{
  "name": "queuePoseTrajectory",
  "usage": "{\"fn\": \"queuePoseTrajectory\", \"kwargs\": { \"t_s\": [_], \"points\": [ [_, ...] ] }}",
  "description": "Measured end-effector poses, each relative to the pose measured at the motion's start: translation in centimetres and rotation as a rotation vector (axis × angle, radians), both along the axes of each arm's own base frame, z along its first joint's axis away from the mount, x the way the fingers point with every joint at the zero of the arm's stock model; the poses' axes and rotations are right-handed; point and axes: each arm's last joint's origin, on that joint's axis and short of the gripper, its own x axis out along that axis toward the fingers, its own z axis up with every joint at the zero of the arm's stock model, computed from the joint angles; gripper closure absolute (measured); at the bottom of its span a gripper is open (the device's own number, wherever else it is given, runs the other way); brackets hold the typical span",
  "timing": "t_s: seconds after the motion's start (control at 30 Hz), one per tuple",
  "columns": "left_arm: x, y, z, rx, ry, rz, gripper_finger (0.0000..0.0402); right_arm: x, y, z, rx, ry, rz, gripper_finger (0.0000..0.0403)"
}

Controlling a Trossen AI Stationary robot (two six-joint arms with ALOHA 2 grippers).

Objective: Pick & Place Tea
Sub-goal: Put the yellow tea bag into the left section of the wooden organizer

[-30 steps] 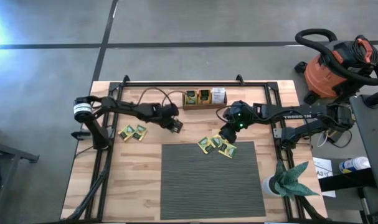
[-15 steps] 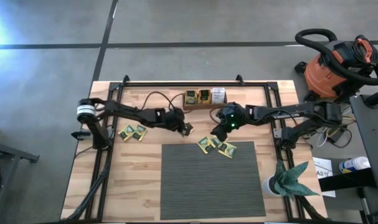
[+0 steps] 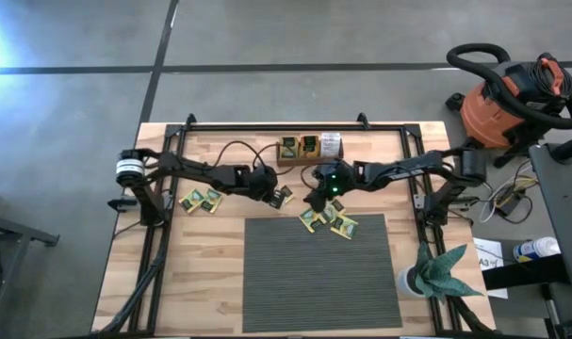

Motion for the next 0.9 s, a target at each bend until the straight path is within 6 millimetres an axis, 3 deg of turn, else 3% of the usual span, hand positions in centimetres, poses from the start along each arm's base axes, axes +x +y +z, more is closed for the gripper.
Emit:
{"fn": "queuePoseTrajectory", "kwargs": {
  "t_s": [0.37,0.63,0.9],
  "points": [
    [1.0,-0.7,-2.1,-0.079,0.009,-0.035,0.0362,4.1,-1.6,-1.3,-0.092,0.132,-0.042,0.0259],
    [1.1,-0.8,-2.3,-0.081,0.001,-0.033,0.0362,5.3,-2.1,-2.8,0.043,0.201,-0.056,0.0211],
    [1.4,-0.8,-2.2,-0.082,-0.032,-0.032,0.0362,5.8,-2.5,-2.8,0.086,0.204,-0.079,0.0184]
  ]
}}
